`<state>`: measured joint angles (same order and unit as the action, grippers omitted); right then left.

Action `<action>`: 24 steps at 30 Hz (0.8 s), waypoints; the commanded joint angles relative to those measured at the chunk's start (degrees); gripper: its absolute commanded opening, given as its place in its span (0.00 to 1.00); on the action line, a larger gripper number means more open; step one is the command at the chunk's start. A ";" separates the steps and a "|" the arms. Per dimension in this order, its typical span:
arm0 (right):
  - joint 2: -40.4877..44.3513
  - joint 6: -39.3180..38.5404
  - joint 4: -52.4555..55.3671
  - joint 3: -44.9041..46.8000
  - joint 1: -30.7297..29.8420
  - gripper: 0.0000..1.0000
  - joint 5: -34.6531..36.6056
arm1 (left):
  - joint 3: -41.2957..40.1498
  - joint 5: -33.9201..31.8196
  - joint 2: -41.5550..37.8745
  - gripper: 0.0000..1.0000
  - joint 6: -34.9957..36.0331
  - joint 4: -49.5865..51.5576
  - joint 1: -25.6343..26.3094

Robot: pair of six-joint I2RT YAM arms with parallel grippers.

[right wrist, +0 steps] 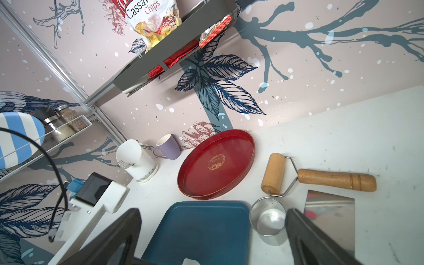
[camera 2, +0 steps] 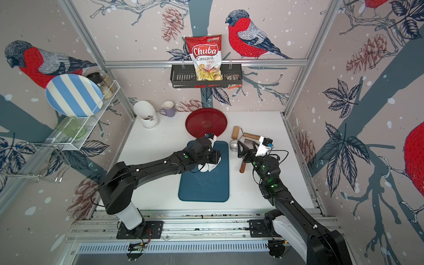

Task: Roll out the dumpling wrappers from the dough
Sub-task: Remove the dumpling wrapper from the work surface.

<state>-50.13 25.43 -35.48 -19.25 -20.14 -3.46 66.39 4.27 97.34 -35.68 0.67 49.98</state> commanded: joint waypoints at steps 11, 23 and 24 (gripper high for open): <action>0.34 0.11 -2.00 0.19 0.12 1.00 1.00 | -3.45 -0.32 -5.00 0.03 2.45 -1.31 3.00; 0.25 0.24 -2.14 0.26 0.18 1.00 1.00 | -3.60 -0.54 -6.90 0.03 3.89 -0.69 4.23; 0.29 0.28 -2.16 0.27 0.11 1.00 1.00 | -3.59 -0.73 -6.91 0.03 3.94 -0.62 4.34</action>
<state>-49.89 25.45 -35.48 -18.94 -19.99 -3.03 62.85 4.05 91.00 -32.67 0.60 53.95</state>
